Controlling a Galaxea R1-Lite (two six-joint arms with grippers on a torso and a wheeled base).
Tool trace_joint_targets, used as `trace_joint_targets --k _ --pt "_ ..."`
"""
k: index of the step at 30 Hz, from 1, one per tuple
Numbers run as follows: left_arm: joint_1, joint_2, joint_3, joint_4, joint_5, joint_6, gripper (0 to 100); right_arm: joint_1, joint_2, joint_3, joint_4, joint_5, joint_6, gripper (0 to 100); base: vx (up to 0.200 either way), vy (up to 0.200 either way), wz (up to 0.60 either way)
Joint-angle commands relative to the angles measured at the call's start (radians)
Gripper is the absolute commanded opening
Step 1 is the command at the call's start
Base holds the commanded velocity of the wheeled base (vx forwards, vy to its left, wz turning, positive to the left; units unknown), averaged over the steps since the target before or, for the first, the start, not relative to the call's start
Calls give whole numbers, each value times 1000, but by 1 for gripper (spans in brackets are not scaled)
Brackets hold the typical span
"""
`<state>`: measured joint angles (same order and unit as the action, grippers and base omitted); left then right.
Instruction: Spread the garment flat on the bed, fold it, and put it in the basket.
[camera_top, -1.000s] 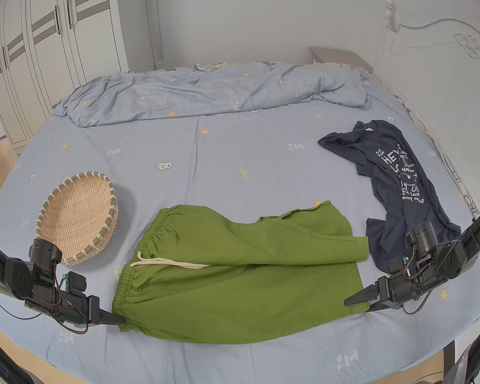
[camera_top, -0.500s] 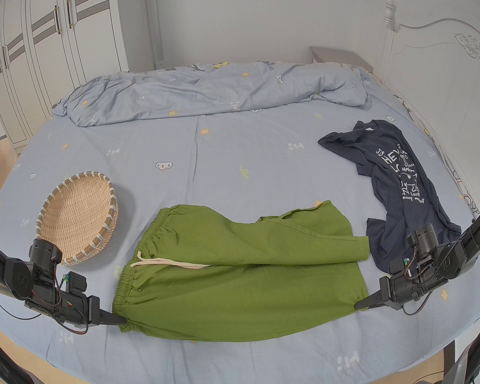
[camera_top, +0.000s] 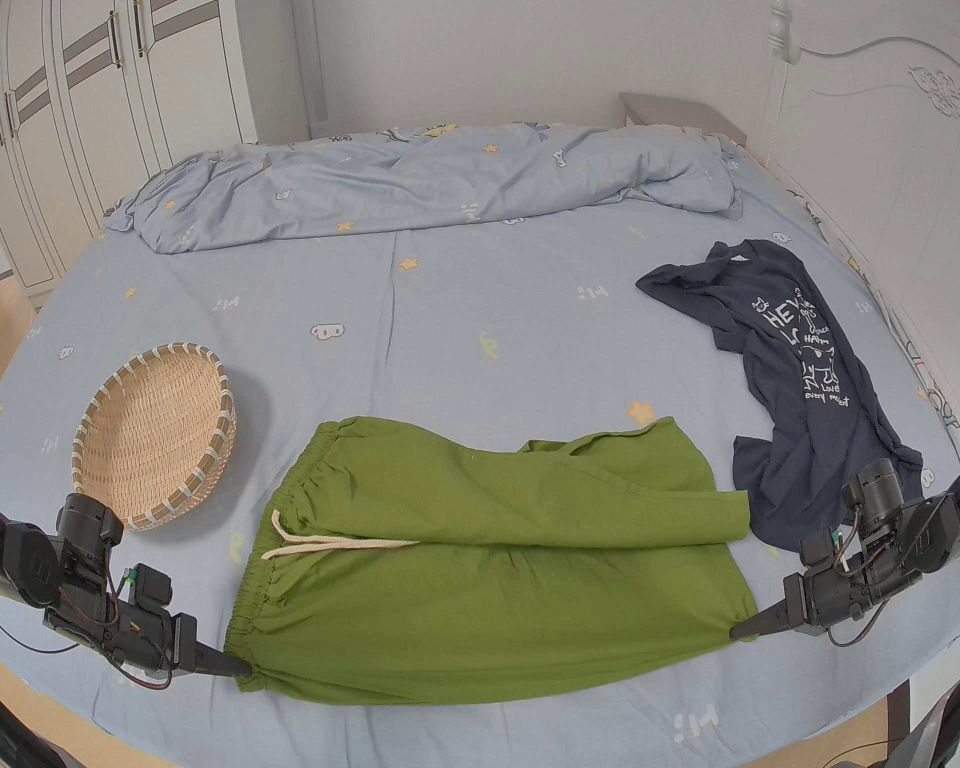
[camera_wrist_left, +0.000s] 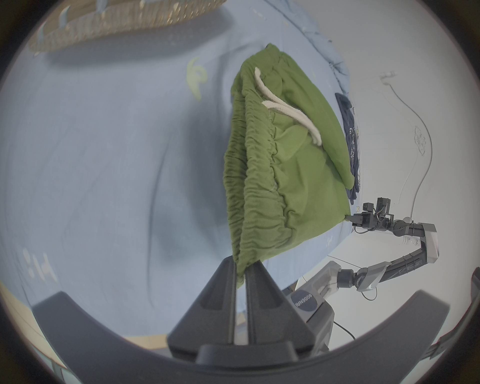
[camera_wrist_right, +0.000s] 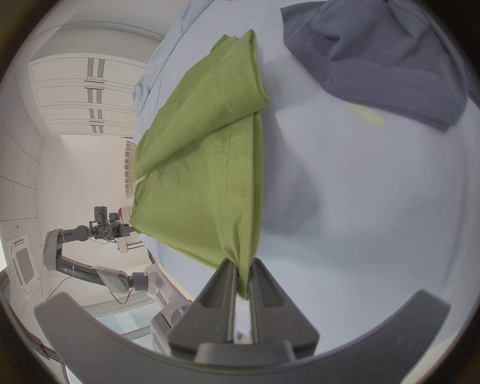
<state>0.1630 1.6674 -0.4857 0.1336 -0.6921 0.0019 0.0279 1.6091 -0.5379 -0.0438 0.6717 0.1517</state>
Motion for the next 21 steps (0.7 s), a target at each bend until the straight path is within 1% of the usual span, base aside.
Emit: trace_joint_targets --k 1,2,3,4,5,6,14,17,21 --pt "4 -64 10 92 3 30 0 4 -104 82 38 -21 -23 0 0 0 0" --pt "6 -71 12 113 5 35 0 4 -103 101 36 -40 -41 0 0 0 0" --pt "6 -71 12 113 5 35 0 4 -103 101 36 -40 -41 0 0 0 0" --pt "10 -71 15 147 8 41 0 4 -103 133 35 -80 -80 0 0 0 0" --pt "10 -71 15 147 8 41 0 4 -103 133 35 -80 -80 0 0 0 0" --pt "12 -71 32 161 13 52 0 4 -101 168 33 -109 -112 0 0 0 0" --pt "15 -52 61 162 13 61 0 7 -103 230 30 -107 -121 0 0 0 0" --pt "35 -26 61 161 14 64 0 6 -97 243 -5 -109 -119 0 0 0 0" --pt "32 -2 61 153 16 64 0 7 -80 259 -41 -109 -116 0 0 0 0"
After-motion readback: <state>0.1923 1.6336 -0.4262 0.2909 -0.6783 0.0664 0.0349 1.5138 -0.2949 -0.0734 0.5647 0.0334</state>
